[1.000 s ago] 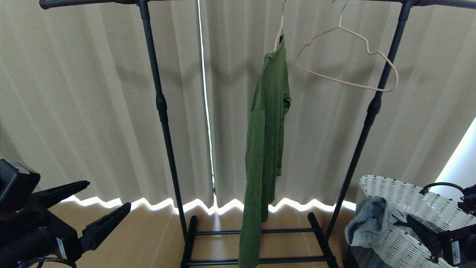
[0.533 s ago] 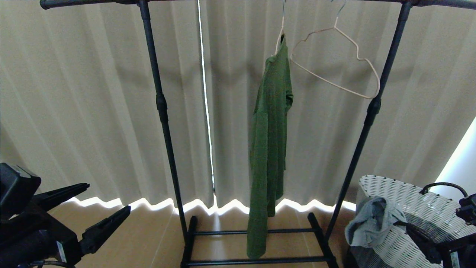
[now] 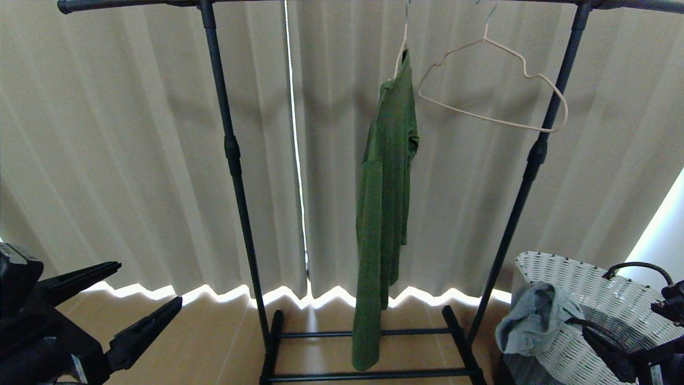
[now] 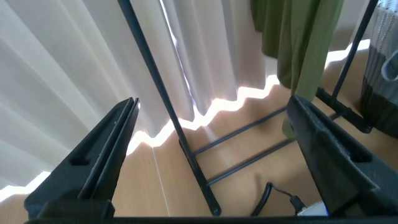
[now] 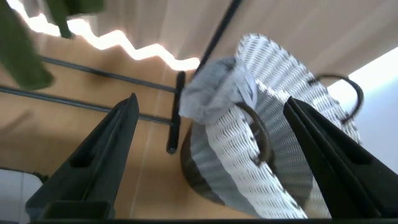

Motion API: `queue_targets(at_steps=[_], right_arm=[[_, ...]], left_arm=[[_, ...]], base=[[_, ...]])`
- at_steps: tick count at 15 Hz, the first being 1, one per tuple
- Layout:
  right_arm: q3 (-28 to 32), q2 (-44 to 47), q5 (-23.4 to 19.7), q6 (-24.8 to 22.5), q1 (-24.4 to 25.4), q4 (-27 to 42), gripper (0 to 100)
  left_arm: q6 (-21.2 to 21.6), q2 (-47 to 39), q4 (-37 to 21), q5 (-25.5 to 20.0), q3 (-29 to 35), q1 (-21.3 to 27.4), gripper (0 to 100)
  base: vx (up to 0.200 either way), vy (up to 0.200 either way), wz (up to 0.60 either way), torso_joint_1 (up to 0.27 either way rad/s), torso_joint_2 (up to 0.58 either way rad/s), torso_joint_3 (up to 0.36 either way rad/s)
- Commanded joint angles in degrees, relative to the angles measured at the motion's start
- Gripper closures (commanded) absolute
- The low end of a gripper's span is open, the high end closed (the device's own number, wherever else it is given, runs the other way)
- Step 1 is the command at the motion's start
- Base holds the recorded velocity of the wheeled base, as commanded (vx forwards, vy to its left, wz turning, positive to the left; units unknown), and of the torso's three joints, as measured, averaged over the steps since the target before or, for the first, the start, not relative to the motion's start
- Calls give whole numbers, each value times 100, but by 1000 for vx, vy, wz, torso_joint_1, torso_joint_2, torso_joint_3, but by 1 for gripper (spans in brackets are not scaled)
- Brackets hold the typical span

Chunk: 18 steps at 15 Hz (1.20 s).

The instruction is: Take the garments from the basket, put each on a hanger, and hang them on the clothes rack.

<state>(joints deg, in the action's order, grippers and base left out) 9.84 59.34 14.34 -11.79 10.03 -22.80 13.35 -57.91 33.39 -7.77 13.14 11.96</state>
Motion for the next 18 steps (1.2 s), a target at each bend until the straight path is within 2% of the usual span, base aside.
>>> queue_targets(at_steps=[1,12,16,18], right_arm=[[18,-19,8,-16,-36,3,0],[62,51,-27,1,-36,170,0],[27,25,-27,1,-36,170,0],[27,16,-27,1,-36,170,0]], left_arm=[[1,25,1,-6,-5,-1,0],[54,148,10,-6,-119,17,0],[484,236,1,-6,-286,8,0],[502,245,1,-6,-312,8,0]], base=[[0,0,0,0,0,0],[0,0,0,0,0,0],[0,0,0,0,0,0],[0,0,0,0,0,0]])
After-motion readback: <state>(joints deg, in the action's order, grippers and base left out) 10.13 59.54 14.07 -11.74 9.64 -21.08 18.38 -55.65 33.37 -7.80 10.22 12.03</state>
